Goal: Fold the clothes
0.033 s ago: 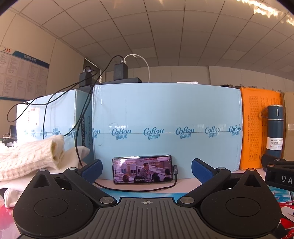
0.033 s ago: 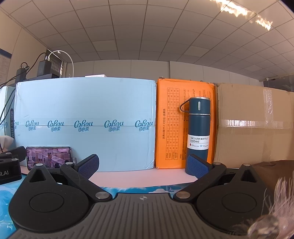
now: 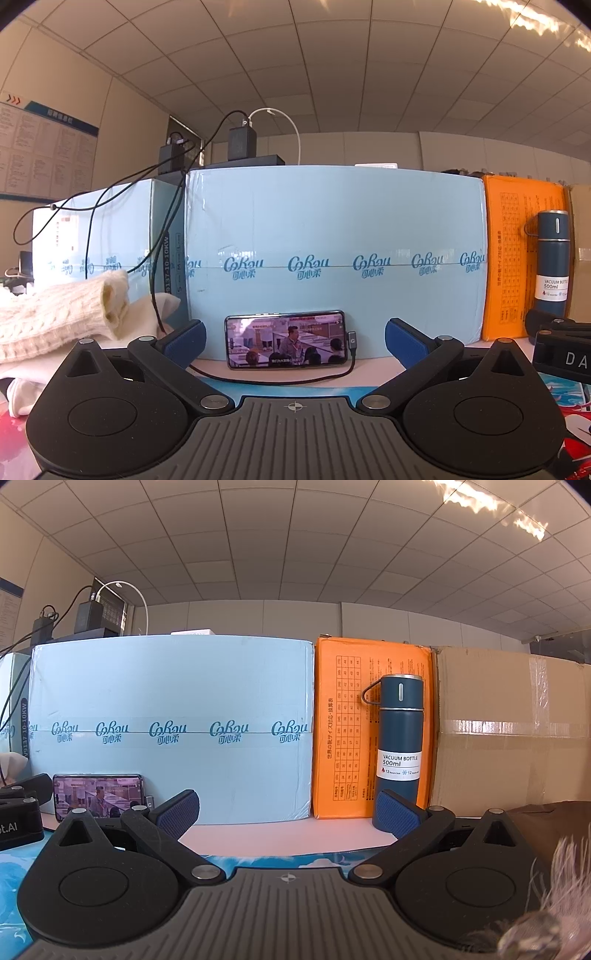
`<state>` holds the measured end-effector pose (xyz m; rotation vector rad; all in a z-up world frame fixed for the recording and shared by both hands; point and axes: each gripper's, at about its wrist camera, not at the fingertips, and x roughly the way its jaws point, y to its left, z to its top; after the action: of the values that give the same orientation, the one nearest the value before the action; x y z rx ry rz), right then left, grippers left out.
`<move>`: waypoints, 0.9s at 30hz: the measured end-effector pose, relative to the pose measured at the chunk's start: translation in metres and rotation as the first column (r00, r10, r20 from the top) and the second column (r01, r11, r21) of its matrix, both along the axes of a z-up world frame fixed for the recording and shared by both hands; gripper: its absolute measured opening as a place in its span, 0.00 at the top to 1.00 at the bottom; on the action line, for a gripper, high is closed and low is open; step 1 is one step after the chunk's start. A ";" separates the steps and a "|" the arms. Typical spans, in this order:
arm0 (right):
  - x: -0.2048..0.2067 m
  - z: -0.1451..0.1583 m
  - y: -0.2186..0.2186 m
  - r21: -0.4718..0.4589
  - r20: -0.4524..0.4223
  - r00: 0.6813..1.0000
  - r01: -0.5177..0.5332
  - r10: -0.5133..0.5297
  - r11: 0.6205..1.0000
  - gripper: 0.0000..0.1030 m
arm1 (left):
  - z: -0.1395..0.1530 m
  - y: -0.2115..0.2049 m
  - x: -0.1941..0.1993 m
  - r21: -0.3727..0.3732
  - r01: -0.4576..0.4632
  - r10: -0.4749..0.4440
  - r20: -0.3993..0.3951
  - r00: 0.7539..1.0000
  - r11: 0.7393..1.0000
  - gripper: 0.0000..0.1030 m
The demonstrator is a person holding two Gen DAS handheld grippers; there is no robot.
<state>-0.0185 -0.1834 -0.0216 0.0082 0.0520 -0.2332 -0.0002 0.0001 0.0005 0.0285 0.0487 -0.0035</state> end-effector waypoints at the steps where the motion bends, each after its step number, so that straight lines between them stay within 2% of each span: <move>1: 0.000 0.000 0.000 0.000 -0.001 1.000 -0.001 0.001 1.000 0.00 | 0.000 0.000 0.000 0.001 0.000 0.000 -0.008 1.000 1.000 0.00; 4: 0.001 -0.001 0.001 0.002 -0.003 1.000 -0.005 0.005 1.000 0.00 | 0.001 0.000 0.002 0.004 0.000 0.000 -0.030 1.000 1.000 0.00; 27: 0.001 0.000 0.002 -0.010 -0.009 1.000 -0.023 0.023 1.000 0.00 | -0.003 0.001 0.003 -0.006 0.021 -0.021 -0.024 1.000 1.000 0.00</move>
<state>-0.0173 -0.1810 -0.0216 -0.0040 0.0601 -0.2107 0.0026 0.0013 -0.0023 0.0231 0.0721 -0.0247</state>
